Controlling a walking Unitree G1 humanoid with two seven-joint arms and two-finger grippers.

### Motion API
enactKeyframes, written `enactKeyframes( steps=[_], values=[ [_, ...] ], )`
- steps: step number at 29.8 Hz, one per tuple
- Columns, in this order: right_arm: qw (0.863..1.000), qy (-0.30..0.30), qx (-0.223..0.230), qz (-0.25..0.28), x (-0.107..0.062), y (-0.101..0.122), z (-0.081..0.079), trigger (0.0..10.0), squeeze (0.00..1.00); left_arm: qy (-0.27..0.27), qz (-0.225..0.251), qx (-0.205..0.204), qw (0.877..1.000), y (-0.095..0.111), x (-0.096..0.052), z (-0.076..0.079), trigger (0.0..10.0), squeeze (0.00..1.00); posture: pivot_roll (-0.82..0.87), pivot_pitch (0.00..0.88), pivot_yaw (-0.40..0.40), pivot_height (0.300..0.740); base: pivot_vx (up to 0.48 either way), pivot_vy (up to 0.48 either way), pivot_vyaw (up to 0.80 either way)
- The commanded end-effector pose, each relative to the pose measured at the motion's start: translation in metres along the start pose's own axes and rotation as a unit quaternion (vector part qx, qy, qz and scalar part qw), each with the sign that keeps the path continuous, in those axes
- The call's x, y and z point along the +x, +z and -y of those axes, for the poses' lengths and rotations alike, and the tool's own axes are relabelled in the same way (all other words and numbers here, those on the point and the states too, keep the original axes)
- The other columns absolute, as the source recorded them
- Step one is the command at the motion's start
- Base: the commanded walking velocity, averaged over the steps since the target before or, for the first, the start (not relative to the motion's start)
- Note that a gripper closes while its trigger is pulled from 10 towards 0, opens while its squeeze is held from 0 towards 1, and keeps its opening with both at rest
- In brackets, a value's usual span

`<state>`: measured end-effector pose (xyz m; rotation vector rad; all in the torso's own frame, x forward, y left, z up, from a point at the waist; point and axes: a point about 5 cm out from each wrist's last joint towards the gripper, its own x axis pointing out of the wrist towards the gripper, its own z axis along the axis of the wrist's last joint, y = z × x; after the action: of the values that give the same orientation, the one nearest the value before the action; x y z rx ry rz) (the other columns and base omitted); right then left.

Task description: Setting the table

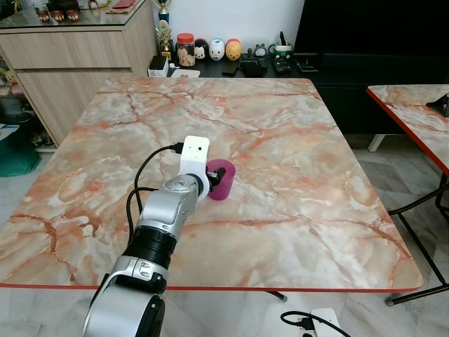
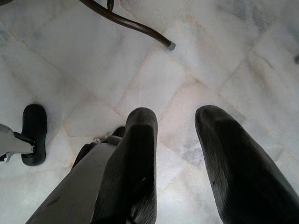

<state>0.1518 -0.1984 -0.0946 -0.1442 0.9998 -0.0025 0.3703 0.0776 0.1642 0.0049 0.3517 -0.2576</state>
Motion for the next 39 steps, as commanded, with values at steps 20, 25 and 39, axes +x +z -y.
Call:
enactKeyframes(
  steps=[20,25,39],
  values=[
    [1.0,0.001,-0.001,-0.004,0.0,-0.0005,0.0008,10.0,0.0,-0.007,-0.011,0.015,1.0,-0.0044,0.0006,0.0009,0.0,0.0,0.12,0.0,-0.029,0.715,0.0,0.0,0.0],
    [1.0,0.004,-0.002,-0.005,0.0001,-0.0005,0.0005,10.0,0.0,-0.015,-0.018,0.021,1.0,-0.0073,0.0,0.0017,0.0,0.0,0.12,0.0,-0.03,0.715,0.0,0.0,0.0],
    [1.0,0.004,-0.005,-0.006,0.0,-0.0009,0.0002,10.0,0.0,-0.012,-0.006,0.023,1.0,-0.0054,-0.0013,-0.0004,0.0,0.0,0.12,0.0,-0.03,0.715,0.0,0.0,0.0]
  ],
)
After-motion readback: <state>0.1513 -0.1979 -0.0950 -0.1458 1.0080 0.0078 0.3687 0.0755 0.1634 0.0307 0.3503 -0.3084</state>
